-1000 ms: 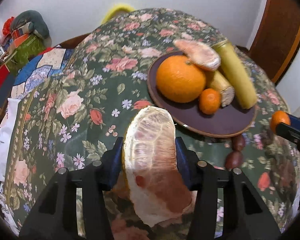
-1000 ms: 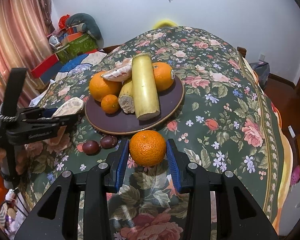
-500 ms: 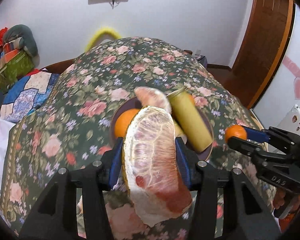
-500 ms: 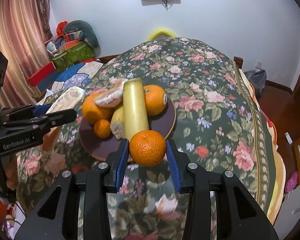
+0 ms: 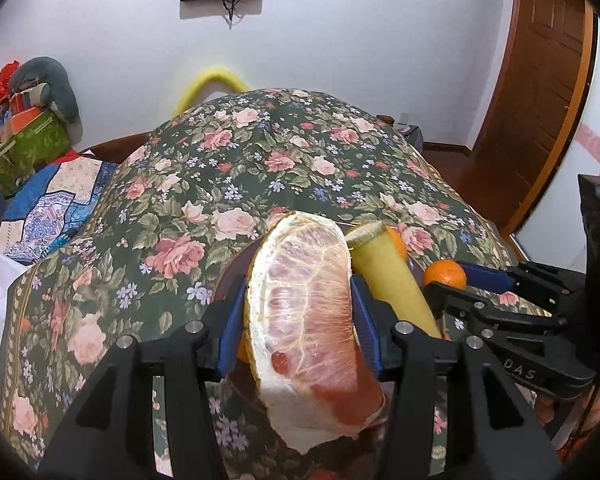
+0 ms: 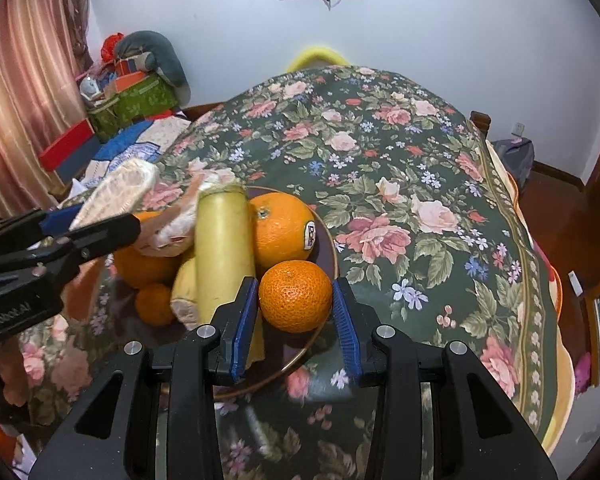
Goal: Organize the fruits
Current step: 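Set the mandarin on the plate with the right tool while the left tool carries the pomelo segment over, then lower and release the pomelo segment on the plate with the left tool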
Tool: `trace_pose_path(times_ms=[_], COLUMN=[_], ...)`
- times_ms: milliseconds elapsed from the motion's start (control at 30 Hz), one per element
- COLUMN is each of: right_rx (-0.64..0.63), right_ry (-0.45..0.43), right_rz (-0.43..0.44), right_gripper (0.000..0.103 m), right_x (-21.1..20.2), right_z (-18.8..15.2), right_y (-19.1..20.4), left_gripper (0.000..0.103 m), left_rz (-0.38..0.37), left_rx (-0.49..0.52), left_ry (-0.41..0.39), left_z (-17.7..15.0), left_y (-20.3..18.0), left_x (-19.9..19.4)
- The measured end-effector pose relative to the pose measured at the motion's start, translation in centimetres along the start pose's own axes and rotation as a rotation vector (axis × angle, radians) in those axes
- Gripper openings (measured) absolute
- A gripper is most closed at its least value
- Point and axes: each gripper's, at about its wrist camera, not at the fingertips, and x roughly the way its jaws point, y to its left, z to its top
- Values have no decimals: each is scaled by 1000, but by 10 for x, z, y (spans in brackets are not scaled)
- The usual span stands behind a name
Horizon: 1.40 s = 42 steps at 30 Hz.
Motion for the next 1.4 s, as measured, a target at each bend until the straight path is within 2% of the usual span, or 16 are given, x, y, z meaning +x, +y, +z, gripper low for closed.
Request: trace_pose_path(times_ms=[200, 300, 400, 567, 1067, 1400], right_rx=[3, 4, 3, -5, 10, -3], right_ry=[14, 26, 26, 15, -72, -64], right_rz=[5, 13, 10, -2, 26, 40], right_gripper=[35, 35, 43, 44, 44, 45], right_x=[9, 12, 12, 8, -62, -83], right_z=[0, 0, 0, 1, -10, -36], right_y=[-3, -4, -4, -4, 17, 35], left_gripper=[50, 50, 50, 51, 52, 52], left_rz=[9, 12, 13, 7, -19, -44], left_rx=[7, 19, 31, 26, -6, -33], left_ry=[26, 10, 5, 2, 21, 104], left_z=[-5, -7, -5, -3, -20, -56], left_y=[-1, -3, -5, -4, 2, 4], left_x=[14, 12, 11, 4, -46, -58])
